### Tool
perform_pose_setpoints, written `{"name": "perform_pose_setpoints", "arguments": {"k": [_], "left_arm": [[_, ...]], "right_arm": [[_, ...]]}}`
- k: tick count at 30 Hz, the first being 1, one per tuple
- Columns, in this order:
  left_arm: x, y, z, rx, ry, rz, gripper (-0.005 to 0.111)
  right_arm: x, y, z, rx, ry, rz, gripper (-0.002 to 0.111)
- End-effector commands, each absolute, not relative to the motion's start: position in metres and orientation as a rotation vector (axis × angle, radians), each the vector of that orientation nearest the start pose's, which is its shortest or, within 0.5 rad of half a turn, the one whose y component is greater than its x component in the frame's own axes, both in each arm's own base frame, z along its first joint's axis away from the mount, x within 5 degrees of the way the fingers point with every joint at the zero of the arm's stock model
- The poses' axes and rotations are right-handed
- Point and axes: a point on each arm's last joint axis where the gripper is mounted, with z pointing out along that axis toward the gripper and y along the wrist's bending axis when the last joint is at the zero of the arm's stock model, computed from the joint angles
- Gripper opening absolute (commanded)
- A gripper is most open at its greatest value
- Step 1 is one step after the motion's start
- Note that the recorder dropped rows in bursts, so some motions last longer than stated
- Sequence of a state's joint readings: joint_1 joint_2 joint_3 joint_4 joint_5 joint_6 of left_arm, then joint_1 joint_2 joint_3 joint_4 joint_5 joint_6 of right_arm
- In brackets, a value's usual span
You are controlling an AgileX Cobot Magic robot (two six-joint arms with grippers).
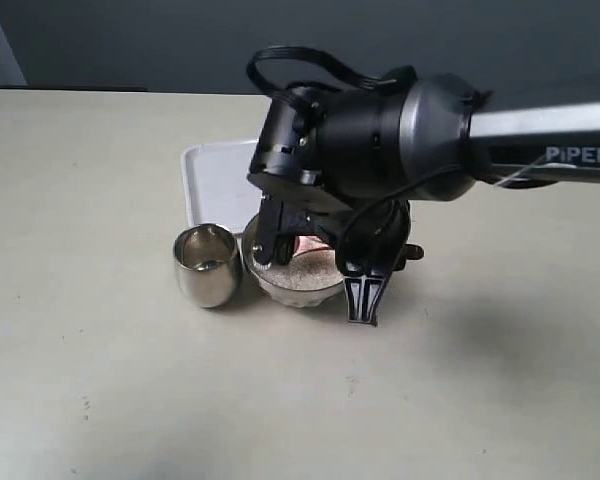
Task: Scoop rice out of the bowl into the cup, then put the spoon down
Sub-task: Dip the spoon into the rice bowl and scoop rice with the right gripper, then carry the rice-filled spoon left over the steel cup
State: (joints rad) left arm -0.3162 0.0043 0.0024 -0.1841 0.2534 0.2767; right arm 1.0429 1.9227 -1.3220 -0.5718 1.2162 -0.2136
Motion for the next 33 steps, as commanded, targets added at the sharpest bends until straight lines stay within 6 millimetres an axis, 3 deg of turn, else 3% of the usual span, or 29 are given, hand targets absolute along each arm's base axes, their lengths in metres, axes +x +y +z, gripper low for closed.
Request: {"name": "perform_pose_setpoints", "arguments": {"k": [1,8,15,21,33], "left_arm": [[0.051,-0.021,0.192,0.386,1.679,-0.205,0.001],[0.051,-0.021,0.192,0.386,1.679,-0.205,0.001],[0.051,-0.021,0.192,0.386,1.679,-0.205,0.001],[0.051,-0.021,0.192,0.386,1.679,-0.205,0.001],[0.051,-0.021,0.192,0.386,1.679,-0.205,0.001]], "right_arm": [[0.228,0.275,0.197,-1.98,2.297,-0.684,-0.001],[0.243,0.26,0.198,-1.907,2.401,-0.636,-0.001],[0.236,0.262,0.204,-1.939,2.426,-0.503,-0.001],[0.236,0.261,0.206,-1.956,2.409,-0.502,-0.001],[0.246,0.28,0.236,-1.856,2.364,-0.38,-0.001]]}}
